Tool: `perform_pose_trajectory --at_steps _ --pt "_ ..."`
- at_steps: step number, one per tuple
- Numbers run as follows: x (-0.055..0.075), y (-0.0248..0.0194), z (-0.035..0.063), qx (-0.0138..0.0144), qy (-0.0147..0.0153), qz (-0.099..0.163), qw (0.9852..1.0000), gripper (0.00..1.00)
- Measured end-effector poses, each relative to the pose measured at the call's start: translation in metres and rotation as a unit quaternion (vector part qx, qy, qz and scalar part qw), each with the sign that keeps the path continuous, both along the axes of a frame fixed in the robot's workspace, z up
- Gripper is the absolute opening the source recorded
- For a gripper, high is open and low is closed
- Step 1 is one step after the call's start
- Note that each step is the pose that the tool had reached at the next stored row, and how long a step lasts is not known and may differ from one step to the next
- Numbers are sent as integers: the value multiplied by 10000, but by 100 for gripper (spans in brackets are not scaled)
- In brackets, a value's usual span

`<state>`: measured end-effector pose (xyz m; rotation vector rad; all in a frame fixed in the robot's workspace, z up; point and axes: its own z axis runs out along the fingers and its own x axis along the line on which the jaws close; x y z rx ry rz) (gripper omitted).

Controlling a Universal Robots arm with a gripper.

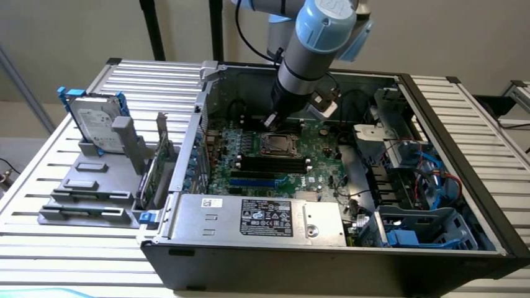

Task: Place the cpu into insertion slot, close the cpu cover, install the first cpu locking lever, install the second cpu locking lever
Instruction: 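Install the first cpu locking lever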

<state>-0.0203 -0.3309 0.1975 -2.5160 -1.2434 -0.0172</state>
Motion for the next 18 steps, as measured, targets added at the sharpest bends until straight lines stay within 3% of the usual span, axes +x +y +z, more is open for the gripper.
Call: perform_pose_trajectory --at_steps 5,12,18 --pt "52 1 -11 -37 0 0 10000 11" --pt "107 5 -21 -112 1 0 9999 11" --pt "93 5 -1 -113 1 19 9999 11"
